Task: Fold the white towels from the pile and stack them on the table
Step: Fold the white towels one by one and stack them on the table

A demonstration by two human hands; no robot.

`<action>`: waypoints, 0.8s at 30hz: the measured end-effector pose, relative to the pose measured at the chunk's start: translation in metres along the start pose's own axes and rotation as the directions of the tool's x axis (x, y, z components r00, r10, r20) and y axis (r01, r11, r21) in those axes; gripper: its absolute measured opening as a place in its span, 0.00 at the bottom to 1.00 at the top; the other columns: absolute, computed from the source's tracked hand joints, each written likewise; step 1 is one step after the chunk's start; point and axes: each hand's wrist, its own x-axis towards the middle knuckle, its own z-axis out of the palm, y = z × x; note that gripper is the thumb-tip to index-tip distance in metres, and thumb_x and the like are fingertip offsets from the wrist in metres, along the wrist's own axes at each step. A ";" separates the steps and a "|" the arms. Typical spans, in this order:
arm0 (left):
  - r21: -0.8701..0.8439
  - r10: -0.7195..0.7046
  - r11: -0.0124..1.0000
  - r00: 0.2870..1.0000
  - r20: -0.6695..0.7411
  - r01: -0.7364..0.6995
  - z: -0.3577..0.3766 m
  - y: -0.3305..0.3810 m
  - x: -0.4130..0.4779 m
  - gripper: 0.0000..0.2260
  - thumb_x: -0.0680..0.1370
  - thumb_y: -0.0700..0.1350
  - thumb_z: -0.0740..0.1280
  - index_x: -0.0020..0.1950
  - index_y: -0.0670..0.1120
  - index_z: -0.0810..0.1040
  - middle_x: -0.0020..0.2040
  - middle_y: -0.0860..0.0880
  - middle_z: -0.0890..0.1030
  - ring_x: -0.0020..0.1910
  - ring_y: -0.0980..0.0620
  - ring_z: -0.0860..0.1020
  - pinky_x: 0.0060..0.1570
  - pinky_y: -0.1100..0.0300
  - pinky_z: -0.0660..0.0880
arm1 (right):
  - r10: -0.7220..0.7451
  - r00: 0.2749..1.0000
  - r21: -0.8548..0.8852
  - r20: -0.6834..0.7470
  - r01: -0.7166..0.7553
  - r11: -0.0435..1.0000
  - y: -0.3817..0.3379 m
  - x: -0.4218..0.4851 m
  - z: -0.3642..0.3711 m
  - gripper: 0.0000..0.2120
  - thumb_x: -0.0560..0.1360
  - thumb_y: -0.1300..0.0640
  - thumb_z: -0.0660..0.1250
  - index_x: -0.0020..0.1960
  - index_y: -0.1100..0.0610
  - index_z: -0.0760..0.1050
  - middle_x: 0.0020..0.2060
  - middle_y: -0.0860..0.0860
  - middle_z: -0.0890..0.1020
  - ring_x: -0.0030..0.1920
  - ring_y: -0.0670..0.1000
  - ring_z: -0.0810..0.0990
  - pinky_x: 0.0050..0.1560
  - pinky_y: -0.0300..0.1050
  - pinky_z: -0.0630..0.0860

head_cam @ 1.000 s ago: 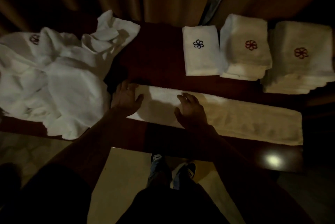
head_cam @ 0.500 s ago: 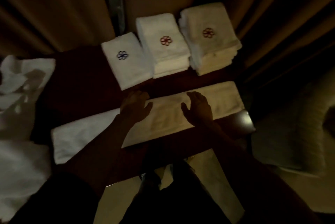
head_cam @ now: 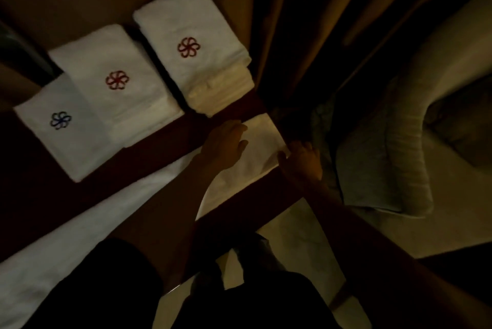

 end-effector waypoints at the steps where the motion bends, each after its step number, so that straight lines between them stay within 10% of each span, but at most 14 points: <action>1: 0.001 -0.007 1.000 1.000 0.012 0.007 0.003 0.001 0.008 0.22 0.80 0.52 0.61 0.67 0.38 0.77 0.65 0.38 0.78 0.65 0.38 0.77 0.61 0.43 0.76 | 0.038 0.999 0.029 0.024 -0.038 0.999 0.000 0.004 -0.002 0.25 0.79 0.39 0.61 0.70 0.52 0.69 0.66 0.54 0.74 0.65 0.58 0.73 0.56 0.50 0.71; 7: -0.007 -0.092 0.996 0.995 0.026 0.092 0.013 0.016 0.039 0.26 0.81 0.49 0.65 0.77 0.43 0.64 0.71 0.42 0.72 0.70 0.39 0.69 0.66 0.44 0.69 | 0.156 0.980 0.151 0.123 -0.174 0.973 -0.004 0.021 -0.006 0.25 0.78 0.40 0.67 0.67 0.55 0.72 0.60 0.52 0.77 0.47 0.48 0.70 0.38 0.41 0.66; 15: -0.042 -0.158 0.985 0.978 0.134 0.165 0.004 0.027 0.060 0.24 0.83 0.47 0.62 0.78 0.45 0.63 0.75 0.42 0.67 0.74 0.42 0.65 0.71 0.46 0.64 | 0.222 0.967 0.343 0.126 -0.253 0.905 -0.018 0.020 -0.008 0.25 0.77 0.48 0.70 0.70 0.57 0.70 0.63 0.55 0.77 0.62 0.57 0.77 0.51 0.46 0.75; 24: -0.298 -0.126 0.947 0.992 -0.005 0.119 -0.045 0.017 0.020 0.09 0.79 0.45 0.69 0.54 0.40 0.79 0.47 0.45 0.81 0.45 0.48 0.79 0.43 0.58 0.72 | 0.108 0.979 0.516 -0.175 -0.002 0.856 -0.038 -0.030 -0.004 0.12 0.77 0.50 0.71 0.55 0.54 0.72 0.43 0.47 0.76 0.41 0.48 0.78 0.32 0.35 0.68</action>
